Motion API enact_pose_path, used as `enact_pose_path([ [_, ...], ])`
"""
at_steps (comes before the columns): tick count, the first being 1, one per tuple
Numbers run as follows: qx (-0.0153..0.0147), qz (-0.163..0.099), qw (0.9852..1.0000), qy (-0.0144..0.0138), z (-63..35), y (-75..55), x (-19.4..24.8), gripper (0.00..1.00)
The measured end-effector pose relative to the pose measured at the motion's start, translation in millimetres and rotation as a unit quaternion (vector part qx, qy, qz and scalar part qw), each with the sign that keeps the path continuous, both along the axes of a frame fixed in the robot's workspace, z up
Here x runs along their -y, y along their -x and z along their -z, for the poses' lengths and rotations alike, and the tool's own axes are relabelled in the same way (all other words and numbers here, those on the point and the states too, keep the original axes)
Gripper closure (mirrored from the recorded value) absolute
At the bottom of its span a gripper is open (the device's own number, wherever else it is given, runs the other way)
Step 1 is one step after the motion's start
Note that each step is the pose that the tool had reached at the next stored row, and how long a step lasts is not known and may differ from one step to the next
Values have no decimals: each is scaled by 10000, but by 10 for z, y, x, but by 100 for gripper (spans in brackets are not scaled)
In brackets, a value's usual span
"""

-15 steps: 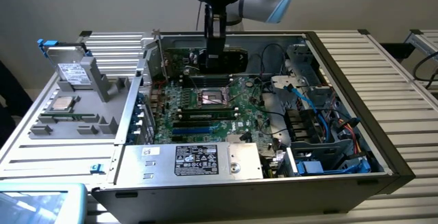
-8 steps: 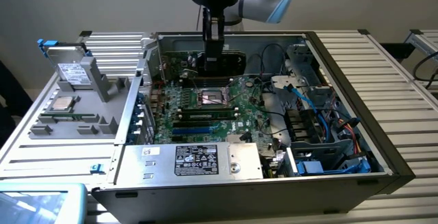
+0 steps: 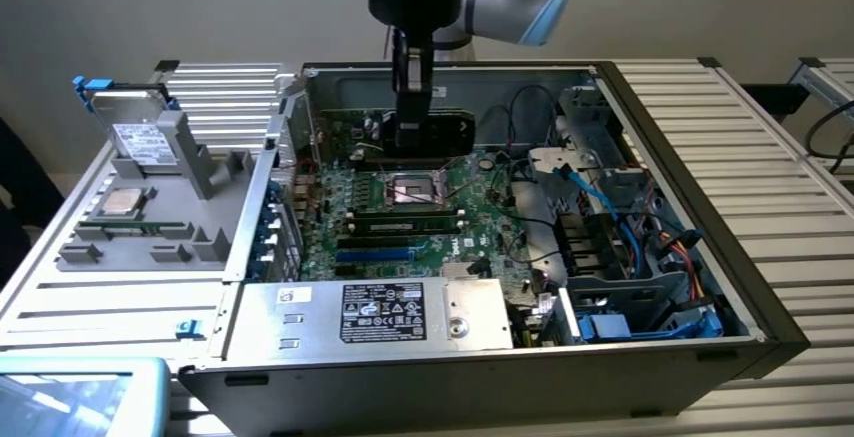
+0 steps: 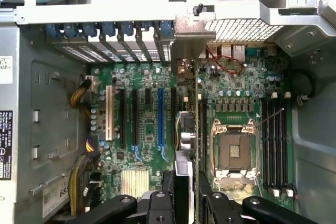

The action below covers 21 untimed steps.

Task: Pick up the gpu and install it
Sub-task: 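Insert the gpu into the slot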

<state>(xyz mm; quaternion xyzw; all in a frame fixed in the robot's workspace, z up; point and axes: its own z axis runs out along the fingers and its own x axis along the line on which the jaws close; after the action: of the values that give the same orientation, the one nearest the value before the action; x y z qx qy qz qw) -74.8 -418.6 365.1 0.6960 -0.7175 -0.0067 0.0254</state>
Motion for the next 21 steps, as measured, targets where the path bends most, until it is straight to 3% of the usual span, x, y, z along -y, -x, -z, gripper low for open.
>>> enact_pose_path([
  [5, -48, 25, 10000, -1, 35, 15, 4, 72],
  [11, -47, 25, 10000, 3, 64, 14, 11, 72],
  [21, -32, 25, 10000, 2, 235, 68, 36, 72],
])
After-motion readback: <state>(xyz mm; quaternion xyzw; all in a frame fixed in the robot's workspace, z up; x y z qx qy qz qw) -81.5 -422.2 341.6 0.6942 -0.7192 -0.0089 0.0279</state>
